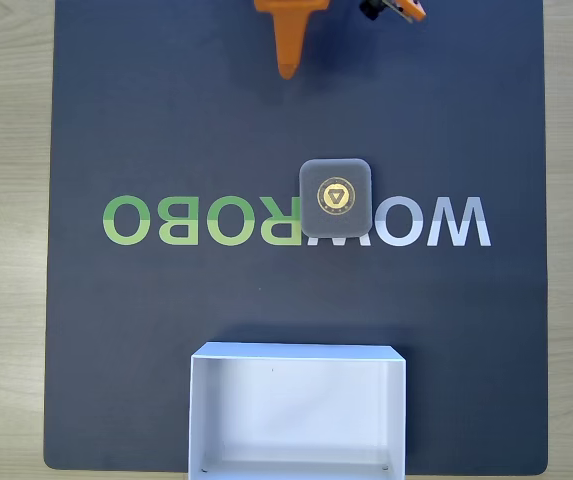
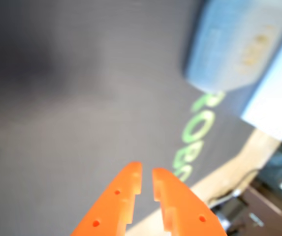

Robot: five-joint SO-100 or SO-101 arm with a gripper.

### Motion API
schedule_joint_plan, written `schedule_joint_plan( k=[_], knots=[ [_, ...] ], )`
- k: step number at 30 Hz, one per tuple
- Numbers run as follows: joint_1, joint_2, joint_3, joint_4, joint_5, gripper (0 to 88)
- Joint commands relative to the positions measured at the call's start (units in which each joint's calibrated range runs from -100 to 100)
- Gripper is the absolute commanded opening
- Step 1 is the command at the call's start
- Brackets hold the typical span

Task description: Grab the usb to bin

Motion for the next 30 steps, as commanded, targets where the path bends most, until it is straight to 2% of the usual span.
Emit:
schedule_joint_plan(
  k=[1, 8, 14, 20, 24, 27, 30],
  knots=[
    [-0.3, 10.6, -13.2, -3.2, -0.4, 2.5],
    [-1.4, 35.1, -37.7, -3.8, -0.4, 3.2],
    [-6.9, 55.8, -53.7, 2.3, -0.5, 3.3],
    [-9.7, 76.3, -75.0, 14.4, -6.3, 3.4],
    [-10.1, 87.1, -88.8, 22.0, -8.1, 3.6],
    [-10.1, 93.1, -94.8, 25.4, -8.3, 8.9],
    [-9.8, 96.9, -96.7, 27.2, -8.3, 20.0]
  ],
)
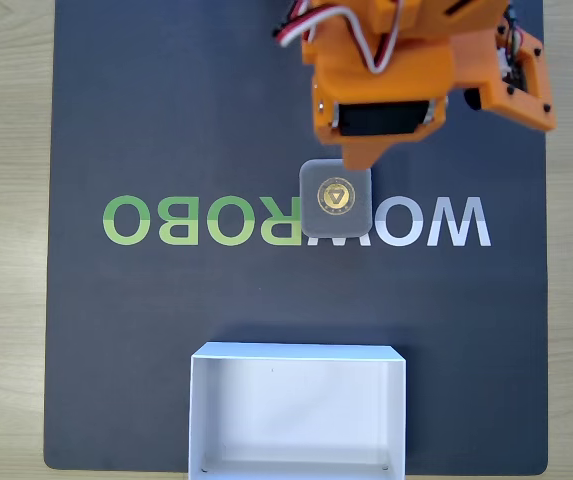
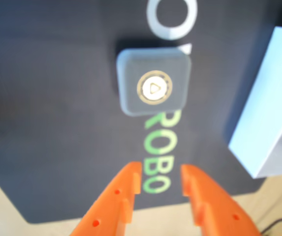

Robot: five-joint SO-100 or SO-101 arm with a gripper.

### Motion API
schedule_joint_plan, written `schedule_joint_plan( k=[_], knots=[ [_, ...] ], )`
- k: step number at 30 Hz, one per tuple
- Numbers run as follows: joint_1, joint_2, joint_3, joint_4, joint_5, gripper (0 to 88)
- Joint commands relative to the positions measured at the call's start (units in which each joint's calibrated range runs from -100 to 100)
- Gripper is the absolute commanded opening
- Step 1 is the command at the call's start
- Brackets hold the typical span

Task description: Grab the usb to bin

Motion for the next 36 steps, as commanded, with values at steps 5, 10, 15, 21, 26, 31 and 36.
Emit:
schedule_joint_plan(
  k=[5, 10, 15, 21, 26, 31, 36],
  knots=[
    [0.0, 5.0, -4.4, 4.4, -0.3, 37.9],
    [-0.2, 9.3, -4.3, 4.3, 0.1, 45.8],
    [-0.8, 15.0, -4.3, 3.9, 0.3, 46.6],
    [-3.7, 19.4, -4.3, 3.9, 0.3, 46.6],
    [-4.5, 22.6, -4.4, 3.5, 0.3, 46.6],
    [-3.7, 26.2, -4.4, -0.5, 0.3, 46.3],
    [-3.3, 28.4, -4.6, -0.5, 0.3, 46.3]
  ],
)
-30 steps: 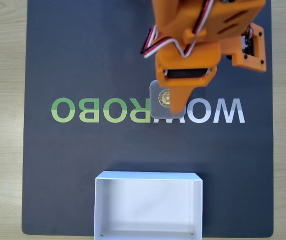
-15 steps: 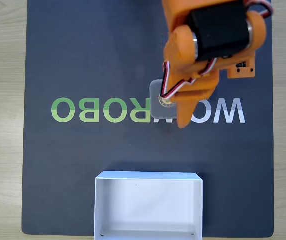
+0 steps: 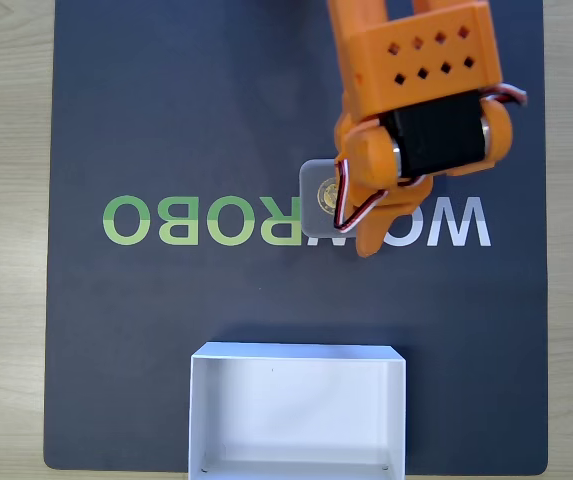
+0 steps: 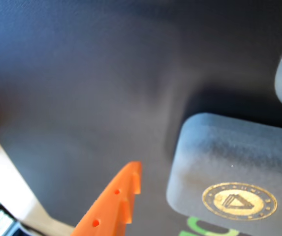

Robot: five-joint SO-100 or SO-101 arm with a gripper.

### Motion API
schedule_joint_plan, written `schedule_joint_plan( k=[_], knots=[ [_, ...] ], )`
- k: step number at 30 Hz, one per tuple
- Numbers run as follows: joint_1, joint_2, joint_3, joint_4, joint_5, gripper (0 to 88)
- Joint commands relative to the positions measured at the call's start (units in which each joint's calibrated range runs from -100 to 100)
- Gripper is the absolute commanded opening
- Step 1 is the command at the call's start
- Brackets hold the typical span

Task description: Grab the usb to bin

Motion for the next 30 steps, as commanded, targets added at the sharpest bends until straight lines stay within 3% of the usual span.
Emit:
schedule_joint_plan(
  k=[1, 26, 30],
  knots=[
    [0.7, 0.2, -2.6, -0.2, 0.1, 46.3],
    [5.2, 5.9, -3.4, -6.6, 4.5, 45.5],
    [5.2, 5.8, -3.4, -6.7, 4.5, 37.9]
  ],
)
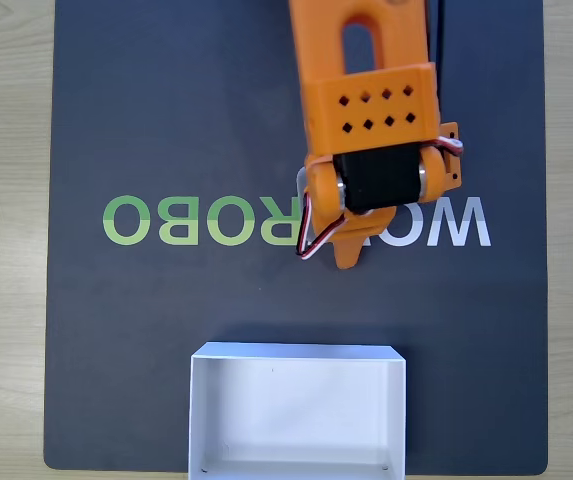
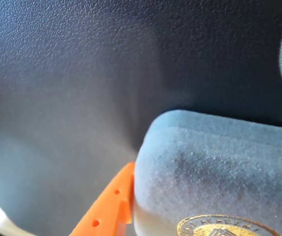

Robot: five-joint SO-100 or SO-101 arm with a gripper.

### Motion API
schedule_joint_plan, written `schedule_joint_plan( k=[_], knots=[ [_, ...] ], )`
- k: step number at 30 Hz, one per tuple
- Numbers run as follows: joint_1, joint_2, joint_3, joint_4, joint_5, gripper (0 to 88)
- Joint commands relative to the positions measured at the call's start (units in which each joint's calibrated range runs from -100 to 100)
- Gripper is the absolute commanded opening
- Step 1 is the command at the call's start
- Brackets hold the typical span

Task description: Grab the usb to bin

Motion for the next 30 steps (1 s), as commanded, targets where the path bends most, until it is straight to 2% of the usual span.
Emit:
schedule_joint_plan(
  k=[1, 4, 13, 21, 30],
  knots=[
    [0.3, -0.6, -2.3, -0.3, 0.2, 35.0],
    [0.1, -0.6, -2.3, -0.3, 0.2, 27.0],
    [-0.1, -1.0, -2.2, -0.3, 0.2, 10.3],
    [-0.1, -10.5, -2.0, 0.6, 0.2, 9.7],
    [2.1, -37.3, -1.2, 1.9, 0.2, 9.7]
  ],
)
